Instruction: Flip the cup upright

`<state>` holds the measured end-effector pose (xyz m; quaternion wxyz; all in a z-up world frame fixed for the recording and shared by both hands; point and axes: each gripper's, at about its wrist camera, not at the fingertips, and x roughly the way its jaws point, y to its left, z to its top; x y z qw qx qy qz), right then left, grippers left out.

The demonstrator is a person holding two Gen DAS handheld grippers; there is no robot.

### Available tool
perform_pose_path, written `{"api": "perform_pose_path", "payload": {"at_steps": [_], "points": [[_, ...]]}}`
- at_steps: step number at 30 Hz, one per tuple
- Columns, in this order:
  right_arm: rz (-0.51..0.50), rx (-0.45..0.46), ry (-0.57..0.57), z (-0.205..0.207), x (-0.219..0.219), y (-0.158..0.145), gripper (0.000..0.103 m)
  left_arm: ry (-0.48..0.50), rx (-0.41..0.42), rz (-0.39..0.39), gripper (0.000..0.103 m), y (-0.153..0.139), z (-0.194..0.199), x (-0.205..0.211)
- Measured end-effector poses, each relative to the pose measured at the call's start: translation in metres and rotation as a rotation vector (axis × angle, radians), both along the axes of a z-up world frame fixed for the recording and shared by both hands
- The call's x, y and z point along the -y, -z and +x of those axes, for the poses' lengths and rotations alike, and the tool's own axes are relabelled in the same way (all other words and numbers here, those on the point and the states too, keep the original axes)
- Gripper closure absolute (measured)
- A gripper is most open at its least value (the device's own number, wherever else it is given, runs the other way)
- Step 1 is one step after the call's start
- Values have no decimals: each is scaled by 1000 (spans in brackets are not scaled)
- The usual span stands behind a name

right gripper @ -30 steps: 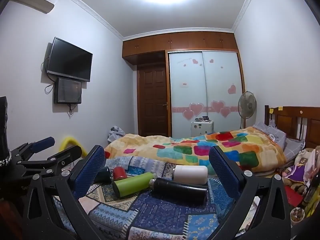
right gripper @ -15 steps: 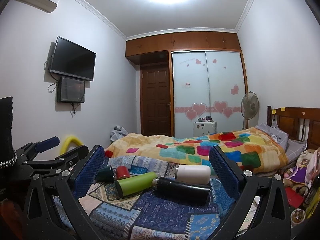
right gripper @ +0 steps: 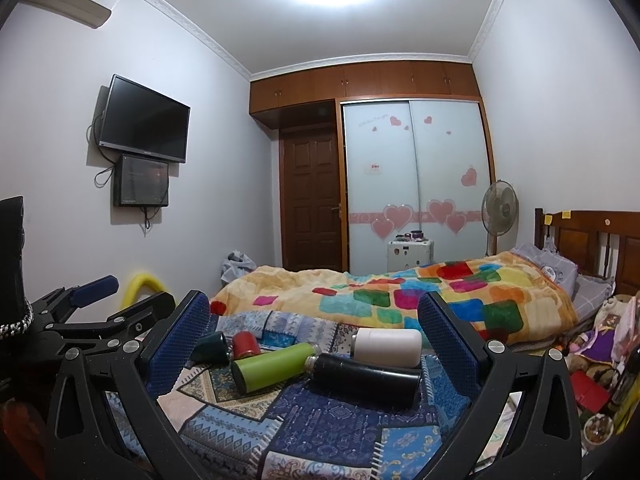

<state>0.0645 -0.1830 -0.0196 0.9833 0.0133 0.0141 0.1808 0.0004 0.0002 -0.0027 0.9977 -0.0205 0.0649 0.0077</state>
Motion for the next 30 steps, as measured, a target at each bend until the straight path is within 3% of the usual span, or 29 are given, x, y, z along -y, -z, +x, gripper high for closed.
{"api": "perform_pose_path", "payload": {"at_steps": [30], "points": [[10,-7,0,1,1,4,0,2,-2,6,0,1,1,-1]]}}
